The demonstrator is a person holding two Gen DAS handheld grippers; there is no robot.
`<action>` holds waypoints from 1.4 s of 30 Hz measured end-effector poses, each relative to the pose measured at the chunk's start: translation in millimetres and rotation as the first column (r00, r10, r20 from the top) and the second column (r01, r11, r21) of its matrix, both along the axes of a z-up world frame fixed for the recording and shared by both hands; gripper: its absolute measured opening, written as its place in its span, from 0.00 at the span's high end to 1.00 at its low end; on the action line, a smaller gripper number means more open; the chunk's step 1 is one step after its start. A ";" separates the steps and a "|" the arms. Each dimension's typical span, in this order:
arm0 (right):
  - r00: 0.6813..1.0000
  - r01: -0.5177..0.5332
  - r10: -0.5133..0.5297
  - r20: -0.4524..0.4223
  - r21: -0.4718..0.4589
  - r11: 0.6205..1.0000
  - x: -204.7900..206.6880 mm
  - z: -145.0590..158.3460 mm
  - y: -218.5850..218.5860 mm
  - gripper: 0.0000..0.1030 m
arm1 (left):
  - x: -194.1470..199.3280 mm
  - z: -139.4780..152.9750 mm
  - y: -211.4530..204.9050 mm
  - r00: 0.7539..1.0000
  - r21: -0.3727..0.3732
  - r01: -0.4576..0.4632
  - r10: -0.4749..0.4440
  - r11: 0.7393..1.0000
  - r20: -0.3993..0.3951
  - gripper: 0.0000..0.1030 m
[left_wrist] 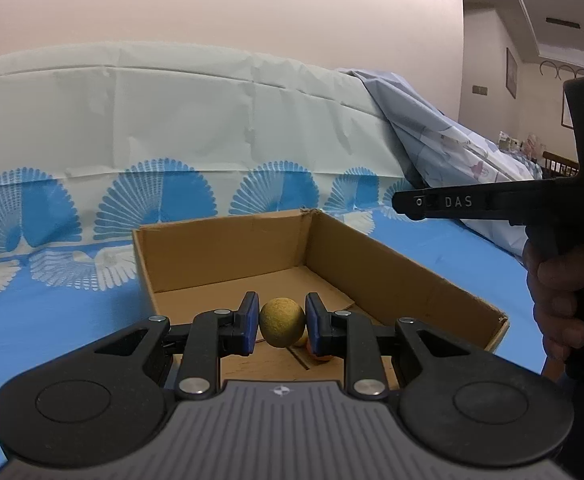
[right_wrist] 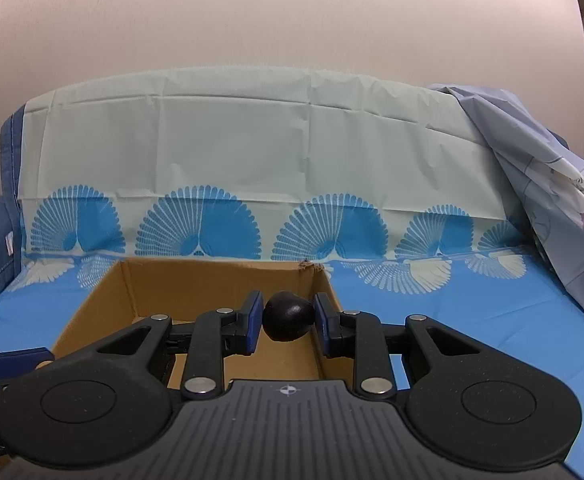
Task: Organize fruits
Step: 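Hold the plum and yellow fruit in both tools above the box, then open the right tool to drop the plum while the left tool releases the yellow fruit into the box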
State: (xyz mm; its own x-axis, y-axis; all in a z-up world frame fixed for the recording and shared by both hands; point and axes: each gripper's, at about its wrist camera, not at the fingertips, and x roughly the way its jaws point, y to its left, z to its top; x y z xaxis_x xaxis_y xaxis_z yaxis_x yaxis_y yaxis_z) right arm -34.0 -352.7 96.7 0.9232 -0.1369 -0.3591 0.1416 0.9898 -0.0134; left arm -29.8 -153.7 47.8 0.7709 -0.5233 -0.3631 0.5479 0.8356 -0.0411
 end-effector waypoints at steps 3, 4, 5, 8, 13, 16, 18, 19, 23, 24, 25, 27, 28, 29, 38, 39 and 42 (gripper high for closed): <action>1.000 0.000 0.000 -0.011 -0.011 1.000 2.2 -2.1 -0.3 0.72 | 5.0 -1.4 -5.5 1.000 -0.003 0.004 -0.004 1.000 -0.008 0.73; 1.000 0.000 0.000 -0.014 -0.015 1.000 3.0 -2.8 -0.3 0.72 | 6.4 -1.8 -6.9 1.000 -0.005 0.005 -0.005 1.000 -0.009 0.73; 1.000 0.000 -0.001 -0.017 -0.018 1.000 3.5 -3.5 -0.5 0.72 | 7.9 -2.1 -8.4 1.000 -0.004 0.006 -0.006 1.000 -0.009 0.73; 1.000 0.000 0.000 -0.026 -0.025 1.000 5.1 -5.2 -0.6 0.72 | 9.0 -2.7 -11.5 1.000 0.005 0.011 -0.011 1.000 -0.002 0.73; 0.999 -0.003 0.001 -0.036 -0.035 0.999 8.2 -6.4 0.3 0.72 | 8.9 -4.7 -16.6 1.000 0.017 0.024 -0.024 1.000 0.007 0.73; 0.999 -0.004 0.002 -0.040 -0.039 0.999 10.6 -6.3 2.5 0.72 | 9.3 -6.0 -18.8 1.000 0.019 0.026 -0.026 0.999 0.003 0.73; 0.999 -0.004 0.002 -0.041 -0.040 0.999 10.4 -5.8 2.4 0.72 | 10.2 -6.6 -18.5 1.000 0.018 0.024 -0.024 1.000 0.000 0.73; 0.999 -0.004 0.002 -0.041 -0.040 0.999 10.4 -5.6 2.5 0.72 | 11.3 -6.8 -18.4 1.000 0.018 0.024 -0.024 1.000 -0.003 0.73; 0.999 -0.005 0.003 -0.044 -0.042 0.999 11.2 -5.2 3.1 0.72 | 13.5 -6.8 -19.2 1.000 0.018 0.021 -0.021 1.000 -0.007 0.73; 0.999 -0.006 0.004 -0.045 -0.043 0.999 10.7 -5.1 3.4 0.72 | 13.7 -6.8 -19.4 1.000 0.018 0.021 -0.021 1.000 -0.007 0.73; 0.999 -0.008 0.006 -0.046 -0.044 0.999 11.0 -5.0 3.8 0.72 | 13.5 -6.7 -19.1 1.000 0.017 0.022 -0.022 1.000 -0.008 0.73; 0.999 -0.011 0.009 -0.047 -0.048 0.999 11.0 -5.0 3.8 0.72 | 13.9 -6.9 -19.3 1.000 0.016 0.022 -0.022 1.000 -0.009 0.73; 0.999 -0.012 0.010 -0.047 -0.049 0.999 11.0 -5.0 4.0 0.72 | 14.3 -7.2 -19.5 1.000 0.016 0.022 -0.022 1.000 -0.010 0.73; 0.999 -0.013 0.011 -0.047 -0.049 0.999 11.1 -5.0 4.1 0.72 | 14.7 -7.6 -20.1 1.000 0.016 0.022 -0.022 1.000 -0.010 0.73; 0.999 -0.016 0.014 -0.051 -0.053 0.998 10.9 -6.0 3.9 0.72 | 14.2 -7.4 -20.1 1.000 0.014 0.021 -0.021 1.000 -0.009 0.73; 0.999 -0.017 0.015 -0.051 -0.054 0.998 10.8 -6.0 3.6 0.72 | 14.3 -7.6 -20.2 1.000 0.014 0.020 -0.020 1.000 -0.009 0.73; 0.999 -0.018 0.015 -0.051 -0.056 0.998 10.6 -6.0 3.9 0.72 | 14.3 -7.4 -19.9 1.000 0.015 0.021 -0.021 1.000 -0.010 0.73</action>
